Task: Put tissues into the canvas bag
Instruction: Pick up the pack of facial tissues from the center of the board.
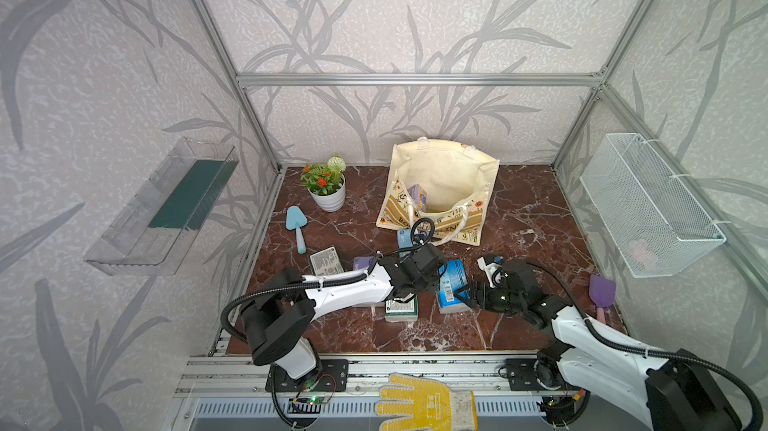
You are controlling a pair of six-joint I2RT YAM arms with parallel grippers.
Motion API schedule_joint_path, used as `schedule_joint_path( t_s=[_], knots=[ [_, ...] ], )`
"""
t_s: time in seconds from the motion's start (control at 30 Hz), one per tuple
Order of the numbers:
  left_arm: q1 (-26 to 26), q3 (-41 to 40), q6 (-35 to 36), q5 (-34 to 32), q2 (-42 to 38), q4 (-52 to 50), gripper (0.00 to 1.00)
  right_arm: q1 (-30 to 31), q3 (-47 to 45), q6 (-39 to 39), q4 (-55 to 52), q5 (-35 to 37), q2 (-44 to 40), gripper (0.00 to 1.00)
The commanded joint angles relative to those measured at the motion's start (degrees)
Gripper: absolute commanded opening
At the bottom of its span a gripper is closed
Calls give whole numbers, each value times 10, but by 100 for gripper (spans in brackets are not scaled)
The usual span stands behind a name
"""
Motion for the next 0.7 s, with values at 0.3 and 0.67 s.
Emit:
schedule_joint_path(
  t_s=[0.3, 0.67],
  knots=[
    [-9, -9, -9, 31, -6, 20, 50, -47, 13, 10, 122, -74, 100, 83],
    [-8, 1, -14, 27, 13, 11, 49, -39, -25, 22, 184, -63, 128, 83]
  ],
)
